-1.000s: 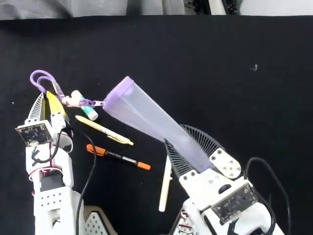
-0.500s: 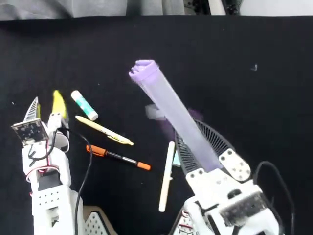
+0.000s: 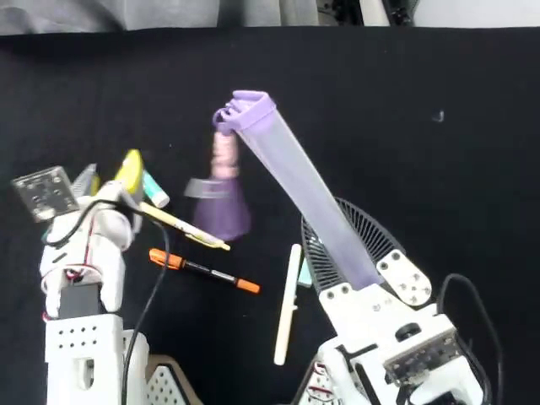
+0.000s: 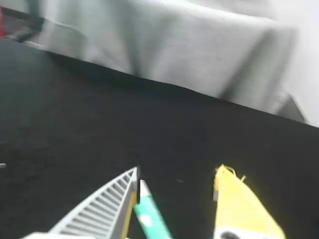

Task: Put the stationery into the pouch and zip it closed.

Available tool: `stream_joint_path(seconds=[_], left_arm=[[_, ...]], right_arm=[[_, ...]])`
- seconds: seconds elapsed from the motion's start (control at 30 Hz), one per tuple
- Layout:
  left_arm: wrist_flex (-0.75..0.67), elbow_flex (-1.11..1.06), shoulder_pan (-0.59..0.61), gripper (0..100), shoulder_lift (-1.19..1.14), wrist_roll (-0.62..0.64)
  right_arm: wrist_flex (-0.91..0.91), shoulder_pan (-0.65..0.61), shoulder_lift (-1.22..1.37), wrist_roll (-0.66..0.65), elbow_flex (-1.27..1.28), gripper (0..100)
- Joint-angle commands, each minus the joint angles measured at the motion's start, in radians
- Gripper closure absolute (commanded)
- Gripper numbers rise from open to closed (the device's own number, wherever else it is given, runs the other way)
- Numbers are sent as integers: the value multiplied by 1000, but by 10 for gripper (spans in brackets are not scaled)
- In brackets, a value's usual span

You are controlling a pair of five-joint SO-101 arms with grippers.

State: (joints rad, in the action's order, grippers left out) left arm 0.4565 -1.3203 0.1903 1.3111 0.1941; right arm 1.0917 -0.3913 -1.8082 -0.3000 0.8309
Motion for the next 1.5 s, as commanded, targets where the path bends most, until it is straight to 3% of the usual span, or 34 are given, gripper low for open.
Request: stream_joint_path(seconds=[0.0,0.17,0.3,0.47,0.67,0.83,1.1,1.27,1.47], left_arm=[[106,108,-124,749,0,12],[224,151,-197,749,-2,17],[233,136,-232,749,-2,-6],[224,96,-326,749,-2,-209],[25,-42,-409,749,-2,-327],[-103,-137,-478,749,-2,-434],[-149,-143,-490,753,-2,-434],[-322,-180,-492,755,-12,-434],[-423,-157,-490,755,-173,-423]], right_arm=[[-43,11,-93,14,-10,988],[-43,9,-93,14,-10,988],[-43,9,-93,14,-12,988],[-43,9,-93,14,-12,988],[-41,8,-93,15,-12,988],[-23,-64,-93,15,-10,988],[-20,-71,-93,15,-4,988],[0,-71,-94,15,-10,988],[0,-72,-94,15,-12,988]])
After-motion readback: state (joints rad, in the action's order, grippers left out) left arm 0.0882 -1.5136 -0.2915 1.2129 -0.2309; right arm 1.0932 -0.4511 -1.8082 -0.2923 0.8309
